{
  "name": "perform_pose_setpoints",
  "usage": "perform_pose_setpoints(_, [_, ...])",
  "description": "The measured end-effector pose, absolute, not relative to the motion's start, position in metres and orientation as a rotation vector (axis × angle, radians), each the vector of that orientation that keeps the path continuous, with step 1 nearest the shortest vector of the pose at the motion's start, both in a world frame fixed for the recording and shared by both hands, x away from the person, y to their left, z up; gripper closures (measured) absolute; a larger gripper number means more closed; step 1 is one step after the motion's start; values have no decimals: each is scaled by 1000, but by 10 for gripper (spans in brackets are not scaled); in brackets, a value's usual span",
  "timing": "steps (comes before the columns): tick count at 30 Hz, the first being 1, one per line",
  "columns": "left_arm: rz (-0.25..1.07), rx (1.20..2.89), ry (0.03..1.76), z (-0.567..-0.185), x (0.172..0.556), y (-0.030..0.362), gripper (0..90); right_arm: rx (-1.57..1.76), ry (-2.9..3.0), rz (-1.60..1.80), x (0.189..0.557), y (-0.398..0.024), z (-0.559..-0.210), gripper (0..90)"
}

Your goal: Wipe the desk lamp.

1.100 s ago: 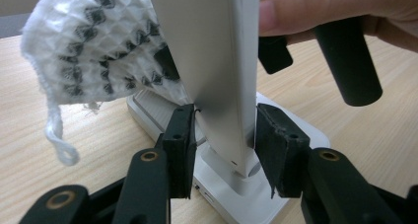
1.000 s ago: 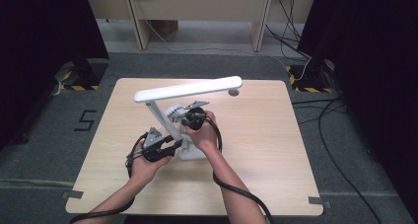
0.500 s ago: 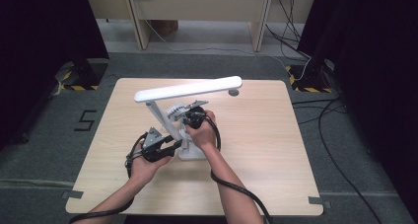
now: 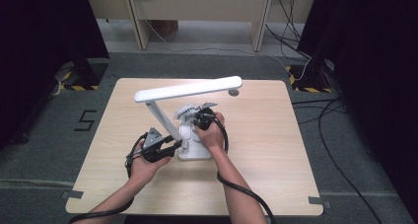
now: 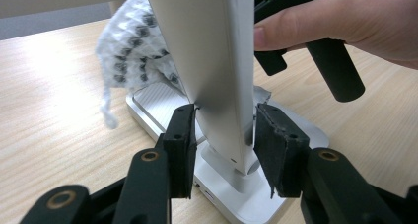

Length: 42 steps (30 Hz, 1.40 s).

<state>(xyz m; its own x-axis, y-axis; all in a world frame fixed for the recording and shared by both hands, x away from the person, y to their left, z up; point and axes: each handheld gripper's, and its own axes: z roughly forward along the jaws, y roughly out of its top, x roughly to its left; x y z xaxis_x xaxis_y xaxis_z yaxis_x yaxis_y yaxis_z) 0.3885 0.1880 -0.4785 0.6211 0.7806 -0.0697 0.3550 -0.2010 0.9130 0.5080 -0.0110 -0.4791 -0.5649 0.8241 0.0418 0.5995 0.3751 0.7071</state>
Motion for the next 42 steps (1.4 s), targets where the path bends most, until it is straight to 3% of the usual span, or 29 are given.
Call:
perform_pose_setpoints(20, [510, 1801, 918, -478, 388, 188, 594, 1320, 2246, 886, 507, -52, -477, 807])
perform_pose_setpoints(42, [517, 1772, 938, -476, 389, 187, 566, 1450, 2165, 790, 481, -106, -462, 798])
